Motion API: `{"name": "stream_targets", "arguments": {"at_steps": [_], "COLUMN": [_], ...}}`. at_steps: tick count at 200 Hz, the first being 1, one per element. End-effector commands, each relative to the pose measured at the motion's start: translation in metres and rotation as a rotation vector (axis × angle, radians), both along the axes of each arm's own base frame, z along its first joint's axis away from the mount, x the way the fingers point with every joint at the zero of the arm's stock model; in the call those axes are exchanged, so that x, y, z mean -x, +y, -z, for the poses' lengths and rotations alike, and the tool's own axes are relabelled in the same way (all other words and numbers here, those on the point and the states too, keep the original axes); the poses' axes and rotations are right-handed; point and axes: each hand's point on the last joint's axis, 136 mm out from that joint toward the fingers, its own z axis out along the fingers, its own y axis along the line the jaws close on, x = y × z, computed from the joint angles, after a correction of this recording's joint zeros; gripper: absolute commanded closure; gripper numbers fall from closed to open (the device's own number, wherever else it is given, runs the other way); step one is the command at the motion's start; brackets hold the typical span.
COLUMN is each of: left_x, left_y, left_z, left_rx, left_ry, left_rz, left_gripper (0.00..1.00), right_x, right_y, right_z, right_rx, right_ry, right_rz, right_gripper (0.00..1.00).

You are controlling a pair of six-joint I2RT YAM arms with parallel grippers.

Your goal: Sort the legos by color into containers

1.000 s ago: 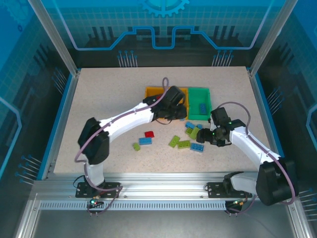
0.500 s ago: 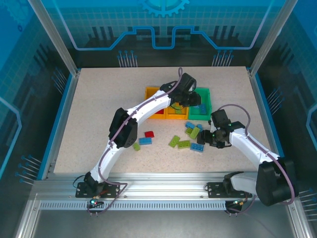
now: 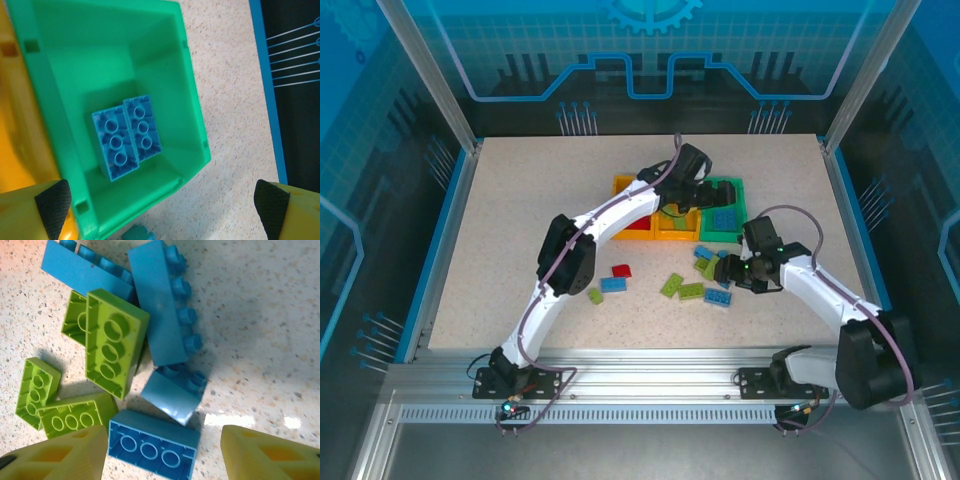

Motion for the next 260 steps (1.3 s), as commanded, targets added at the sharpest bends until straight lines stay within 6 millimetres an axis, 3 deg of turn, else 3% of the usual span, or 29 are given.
{"name": "stream_targets", "arguments": {"at_steps": [1, 30, 63, 69, 121, 181, 226, 260], "left_x": [0.01, 0.023, 0.038, 0.039, 0.057, 0.067, 0.073, 0.078], "left_y": [0.01, 0.038, 0.077, 0.085, 0.137, 0.159, 0.171, 0.18], "left_z": [-0.056, -0.057, -0.041, -0.039, -0.025, -0.03, -0.028, -0.028], "left_rx": [0.055, 0.041, 0.032, 0.029, -0.018, -0.04, -0.06, -0.062], "left_ry": [-0.078, -0.059, -0.028, -0.024, -0.006, -0.023, -0.028, -0.031], "left_rz": [-0.005, -0.046, -0.116, -0.131, -0.21, -0.238, -0.262, -0.281], "left_gripper": [0.01, 0.01, 0.01, 0.01, 0.01, 0.01, 0.01, 0.01], "right_x": [-0.018, -0.026, -0.029, -0.037, -0.044, -0.043, -0.043, -0.046], "right_y": [0.017, 0.024, 0.024, 0.028, 0.041, 0.029, 0.032, 0.037], "right_z": [-0.012, -0.009, 0.006, 0.001, 0.005, 0.016, 0.022, 0.016], "right_rx": [-0.016, 0.025, 0.06, 0.057, 0.131, 0.327, 0.41, 0.399], "right_ry": [-0.049, -0.034, 0.029, 0.017, 0.045, 0.127, 0.158, 0.13], "right_rz": [-0.027, -0.052, -0.068, -0.074, -0.118, -0.131, -0.168, -0.172], "right_gripper": [0.38, 0.41, 0.44, 0.44, 0.45, 0.51, 0.51, 0.66]}}
